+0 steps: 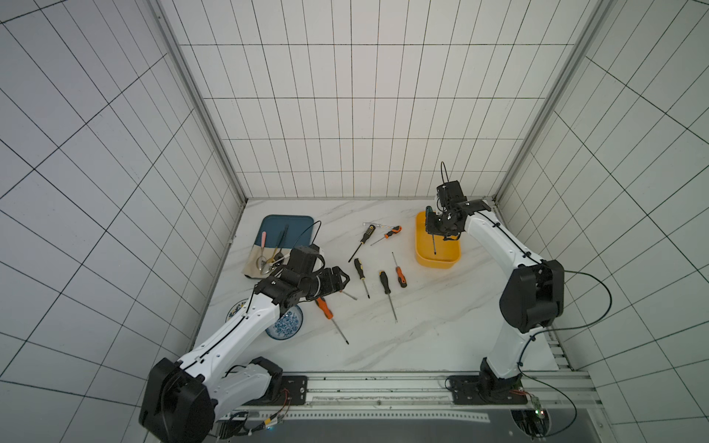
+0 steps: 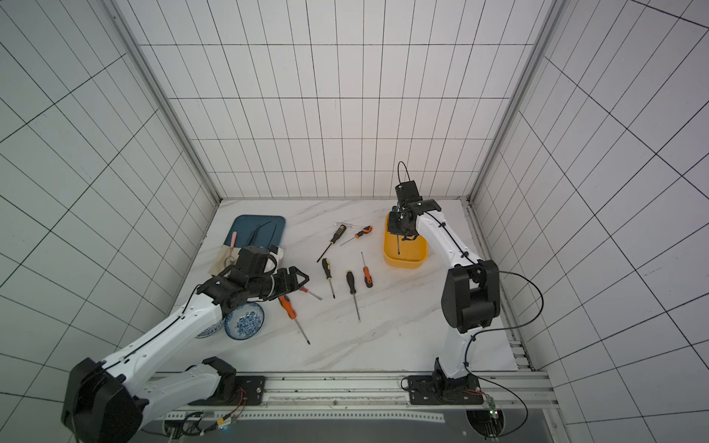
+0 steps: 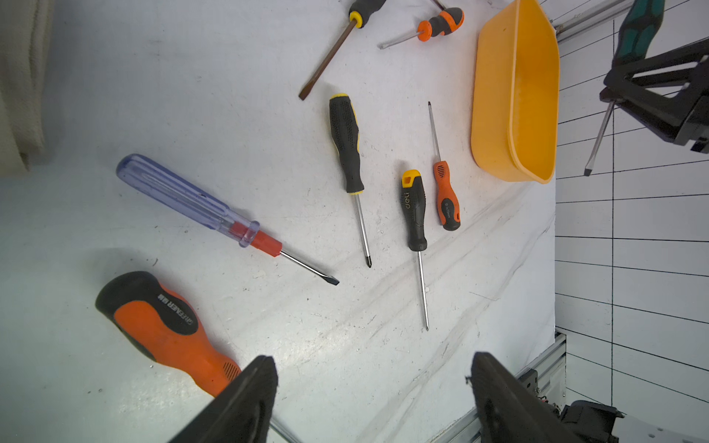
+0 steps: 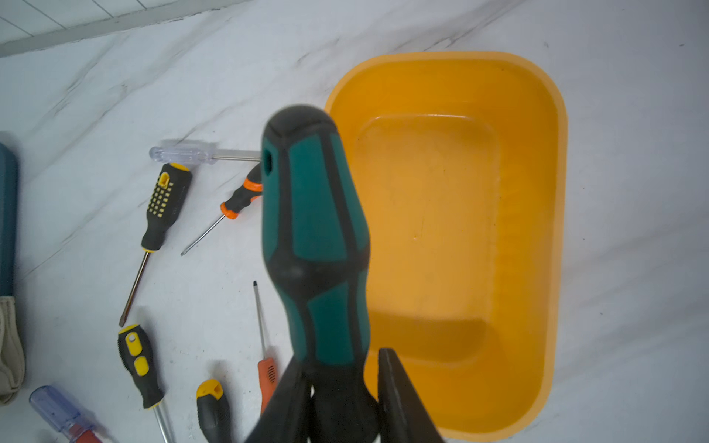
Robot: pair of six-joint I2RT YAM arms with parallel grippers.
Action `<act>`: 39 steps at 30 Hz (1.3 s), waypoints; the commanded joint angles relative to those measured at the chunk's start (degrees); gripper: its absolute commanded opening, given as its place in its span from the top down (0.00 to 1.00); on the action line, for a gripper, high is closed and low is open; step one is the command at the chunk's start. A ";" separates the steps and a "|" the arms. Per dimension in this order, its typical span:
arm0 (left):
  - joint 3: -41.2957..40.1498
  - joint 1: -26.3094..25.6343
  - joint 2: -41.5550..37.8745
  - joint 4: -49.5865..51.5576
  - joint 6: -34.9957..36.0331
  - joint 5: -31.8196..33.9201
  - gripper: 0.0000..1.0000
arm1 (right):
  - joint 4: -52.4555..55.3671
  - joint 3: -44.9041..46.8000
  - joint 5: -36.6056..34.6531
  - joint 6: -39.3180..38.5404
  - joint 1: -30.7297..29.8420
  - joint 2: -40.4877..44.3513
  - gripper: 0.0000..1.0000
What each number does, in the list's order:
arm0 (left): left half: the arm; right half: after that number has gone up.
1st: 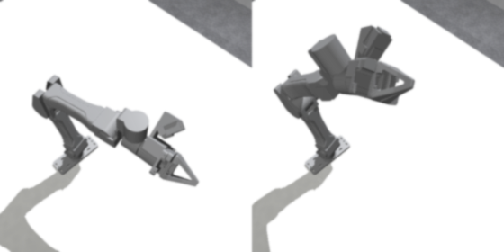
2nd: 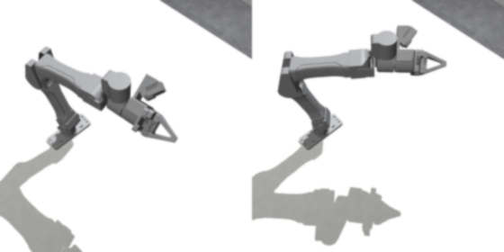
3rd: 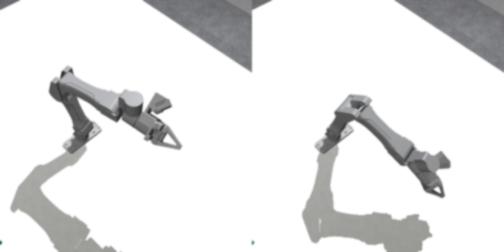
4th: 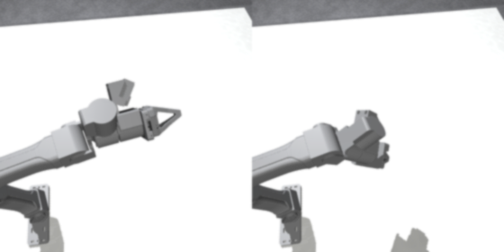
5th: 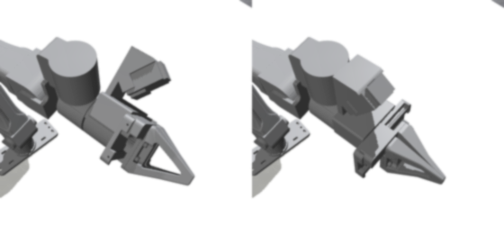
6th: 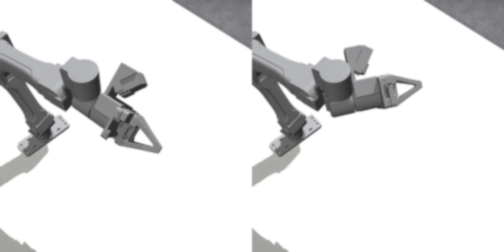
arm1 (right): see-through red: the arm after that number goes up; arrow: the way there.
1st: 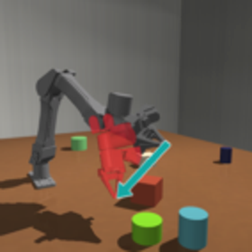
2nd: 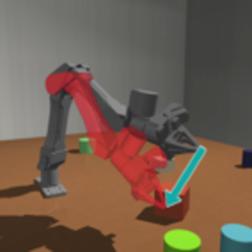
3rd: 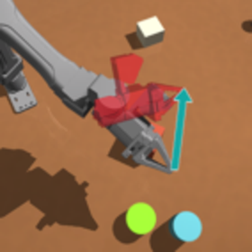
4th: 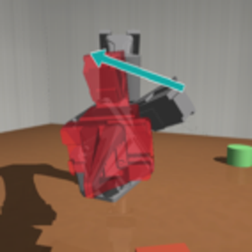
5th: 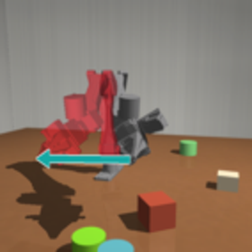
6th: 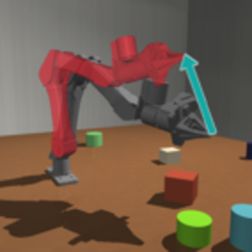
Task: Put the screwdriver on the desktop into the storage box
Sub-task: Place the screwdriver in the storage box.
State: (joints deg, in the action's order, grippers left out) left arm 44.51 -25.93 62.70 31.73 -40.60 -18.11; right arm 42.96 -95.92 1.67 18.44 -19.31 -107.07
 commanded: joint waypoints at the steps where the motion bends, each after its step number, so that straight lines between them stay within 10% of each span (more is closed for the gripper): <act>1: -0.41 -0.08 -1.52 -0.71 -0.20 -0.37 0.17 | 0.55 -4.38 0.38 1.21 1.39 -3.59 0.86; 39: -0.41 -0.08 -2.40 2.00 0.06 0.70 0.17 | -4.81 -10.73 7.03 5.67 2.88 -21.42 0.80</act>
State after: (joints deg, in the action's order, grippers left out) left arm 43.94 -25.93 60.99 33.69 -41.06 -18.04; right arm 38.65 -104.47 8.16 23.40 -16.82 -127.39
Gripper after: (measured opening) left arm 0.833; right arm 0.291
